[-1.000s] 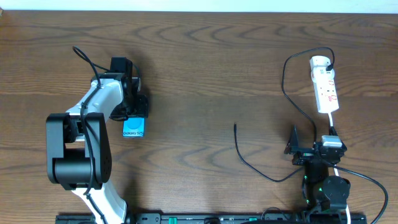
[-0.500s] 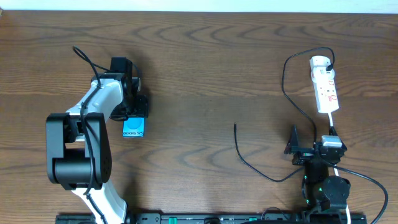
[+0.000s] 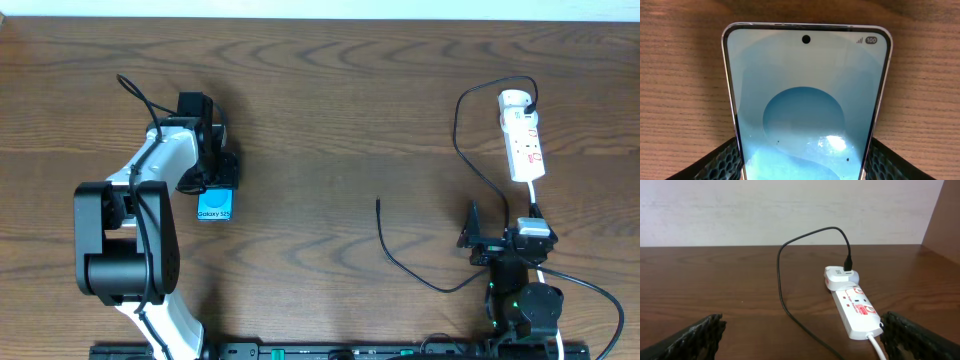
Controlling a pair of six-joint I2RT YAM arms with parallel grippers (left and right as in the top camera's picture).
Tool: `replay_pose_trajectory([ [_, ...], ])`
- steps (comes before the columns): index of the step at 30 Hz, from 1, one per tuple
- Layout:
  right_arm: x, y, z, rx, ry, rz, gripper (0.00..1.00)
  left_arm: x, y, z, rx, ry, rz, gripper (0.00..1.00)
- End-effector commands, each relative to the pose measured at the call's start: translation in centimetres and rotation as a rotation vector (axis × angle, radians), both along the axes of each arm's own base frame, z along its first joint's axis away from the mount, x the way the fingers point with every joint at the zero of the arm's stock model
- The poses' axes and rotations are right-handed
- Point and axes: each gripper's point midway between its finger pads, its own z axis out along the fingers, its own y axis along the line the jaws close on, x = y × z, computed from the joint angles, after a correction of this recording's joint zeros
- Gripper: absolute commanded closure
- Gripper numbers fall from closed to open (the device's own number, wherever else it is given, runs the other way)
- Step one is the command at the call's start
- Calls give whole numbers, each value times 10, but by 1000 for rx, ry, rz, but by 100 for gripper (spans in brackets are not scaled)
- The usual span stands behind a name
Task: Plug charger to phone and switch on socket
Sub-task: 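Close the left gripper on the phone's bottom edge, then lift the phone with the left gripper and tilt it upright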
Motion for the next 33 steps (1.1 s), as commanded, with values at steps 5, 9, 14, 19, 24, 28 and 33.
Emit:
replay_pose_trajectory([
  [5, 0, 1, 0, -12, 1, 3, 1, -14, -1, -9, -2, 50, 0, 93],
  [9, 0, 1, 0, -12, 1, 3, 1, -7, -1, 5, -2, 24, 0, 93],
  [14, 0, 1, 0, -12, 1, 3, 1, 11, -2, 39, -9, -67, 11, 93],
  [19, 0, 1, 0, -12, 1, 3, 1, 26, -14, 86, -79, -209, -2, 93],
  [24, 0, 1, 0, -12, 1, 3, 1, 32, -28, 155, -196, -403, 73, 93],
  [28, 0, 1, 0, -12, 1, 3, 1, 28, -36, 196, -310, -487, 229, 93],
  [33, 0, 1, 0, -12, 1, 3, 1, 16, -43, 231, -499, -493, 562, 93],
])
